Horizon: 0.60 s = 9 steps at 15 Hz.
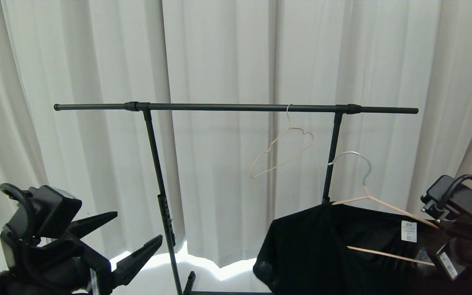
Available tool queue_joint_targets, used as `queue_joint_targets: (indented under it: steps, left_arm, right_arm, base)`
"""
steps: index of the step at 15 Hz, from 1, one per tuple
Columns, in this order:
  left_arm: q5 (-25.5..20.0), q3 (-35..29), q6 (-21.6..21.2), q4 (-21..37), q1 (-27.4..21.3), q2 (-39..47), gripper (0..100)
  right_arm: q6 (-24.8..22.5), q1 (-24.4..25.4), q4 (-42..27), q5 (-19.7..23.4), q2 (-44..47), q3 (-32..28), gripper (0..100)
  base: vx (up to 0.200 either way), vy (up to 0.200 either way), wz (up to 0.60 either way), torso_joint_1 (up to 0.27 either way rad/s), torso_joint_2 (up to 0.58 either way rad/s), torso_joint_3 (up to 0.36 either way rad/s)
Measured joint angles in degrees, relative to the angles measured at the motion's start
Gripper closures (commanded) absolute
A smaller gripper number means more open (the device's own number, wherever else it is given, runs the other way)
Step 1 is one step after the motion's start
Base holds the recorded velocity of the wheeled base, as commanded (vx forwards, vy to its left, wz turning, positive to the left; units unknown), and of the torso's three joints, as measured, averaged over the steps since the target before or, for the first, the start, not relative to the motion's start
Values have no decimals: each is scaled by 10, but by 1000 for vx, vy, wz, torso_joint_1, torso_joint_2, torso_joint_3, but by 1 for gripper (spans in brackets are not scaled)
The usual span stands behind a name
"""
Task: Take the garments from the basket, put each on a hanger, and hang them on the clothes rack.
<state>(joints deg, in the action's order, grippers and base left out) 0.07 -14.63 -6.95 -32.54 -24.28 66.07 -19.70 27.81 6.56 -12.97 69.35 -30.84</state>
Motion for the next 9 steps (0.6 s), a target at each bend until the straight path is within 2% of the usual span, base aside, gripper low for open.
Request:
queue_joint_targets:
  steps: [2, 4, 6, 9]
  left_arm:
    - [78, -1, -63, -1, -3, 34, 0]
    - [91, -4, -72, -3, -21, 57, 0]
    - [108, -10, -76, -3, -28, 69, 0]
    - [147, -25, -77, -3, -39, 82, 0]
  right_arm:
    - [5, -47, 0, -38, 6, 0, 100]
    - [29, -83, 0, -51, 14, -6, 100]
    - [75, -98, -1, -55, 24, -18, 100]
    - [85, -96, -5, -56, 37, -36, 100]
  base:
    - [0, 0, 0, 0, 0, 0]
    - [0, 0, 0, 0, 0, 0]
    - [0, 0, 0, 0, 0, 0]
    - [0, 200, 0, -1, 1, 2]
